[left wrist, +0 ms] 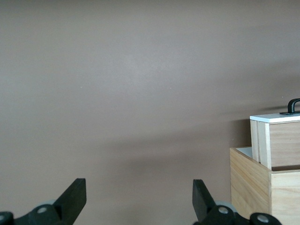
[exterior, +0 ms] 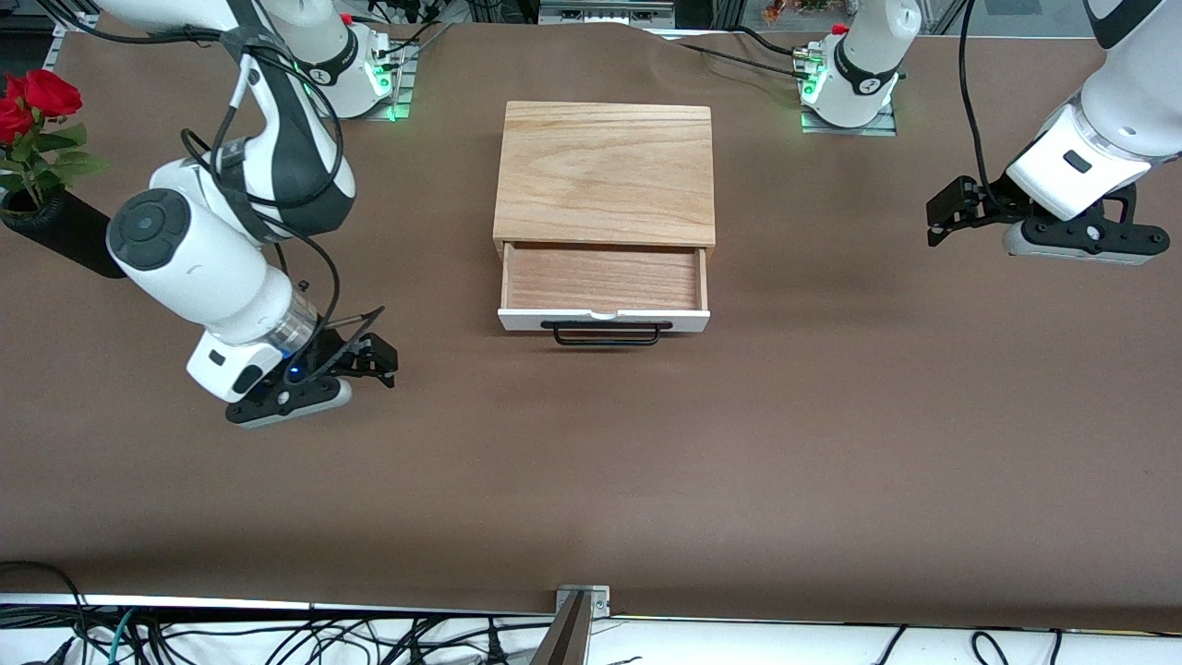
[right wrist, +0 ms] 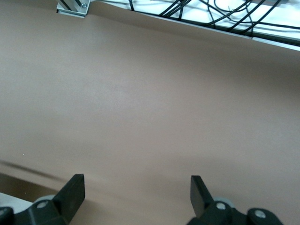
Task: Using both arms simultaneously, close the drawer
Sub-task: 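Swing the right gripper out and toward the drawer front, then move the right gripper to the drawer while the left gripper approaches it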
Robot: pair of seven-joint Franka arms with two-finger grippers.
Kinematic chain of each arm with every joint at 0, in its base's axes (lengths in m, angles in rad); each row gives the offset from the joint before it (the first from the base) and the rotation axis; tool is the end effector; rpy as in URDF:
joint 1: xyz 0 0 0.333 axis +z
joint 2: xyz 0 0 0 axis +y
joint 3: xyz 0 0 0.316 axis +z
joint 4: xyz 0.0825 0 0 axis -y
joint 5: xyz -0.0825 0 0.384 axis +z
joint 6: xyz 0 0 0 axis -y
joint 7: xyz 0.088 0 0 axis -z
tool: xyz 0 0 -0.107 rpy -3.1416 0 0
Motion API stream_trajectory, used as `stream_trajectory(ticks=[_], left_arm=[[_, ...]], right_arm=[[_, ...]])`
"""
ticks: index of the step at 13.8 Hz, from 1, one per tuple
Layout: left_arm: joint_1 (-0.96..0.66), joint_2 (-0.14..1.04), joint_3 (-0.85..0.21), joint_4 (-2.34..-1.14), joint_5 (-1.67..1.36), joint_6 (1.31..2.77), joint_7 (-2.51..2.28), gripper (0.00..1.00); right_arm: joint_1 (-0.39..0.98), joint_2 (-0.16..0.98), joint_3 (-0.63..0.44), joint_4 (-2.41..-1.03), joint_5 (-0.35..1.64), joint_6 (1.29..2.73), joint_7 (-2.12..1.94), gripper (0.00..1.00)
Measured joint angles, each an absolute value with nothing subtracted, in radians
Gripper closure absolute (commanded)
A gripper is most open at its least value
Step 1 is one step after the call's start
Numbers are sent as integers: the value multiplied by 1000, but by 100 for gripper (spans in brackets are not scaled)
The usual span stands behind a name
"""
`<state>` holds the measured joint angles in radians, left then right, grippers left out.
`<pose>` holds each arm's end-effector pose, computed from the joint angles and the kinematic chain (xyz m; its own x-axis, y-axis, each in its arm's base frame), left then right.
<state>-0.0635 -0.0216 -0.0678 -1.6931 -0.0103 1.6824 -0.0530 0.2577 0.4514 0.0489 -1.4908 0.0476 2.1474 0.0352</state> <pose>0.5502 -0.0740 0.5881 0.9970 -0.0771 0.0104 -0.0772 -0.9970 0.0094 0.6758 0.2102 0.4324 0.9528 0.2280 0.2006 0.2466 -0.9664 -0.0727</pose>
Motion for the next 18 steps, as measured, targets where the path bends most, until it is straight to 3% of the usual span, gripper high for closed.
stream_trajectory(ticks=[12,18], left_arm=[[-66,-15,-70,-1694,-11,1680,-53,0],[-143,119,-81,-1681,-98,1688,-51,0]], right_arm=[[299,527,49,-1456,202,2207,34,0],[413,599,51,-1434,277,2280,90,0]])
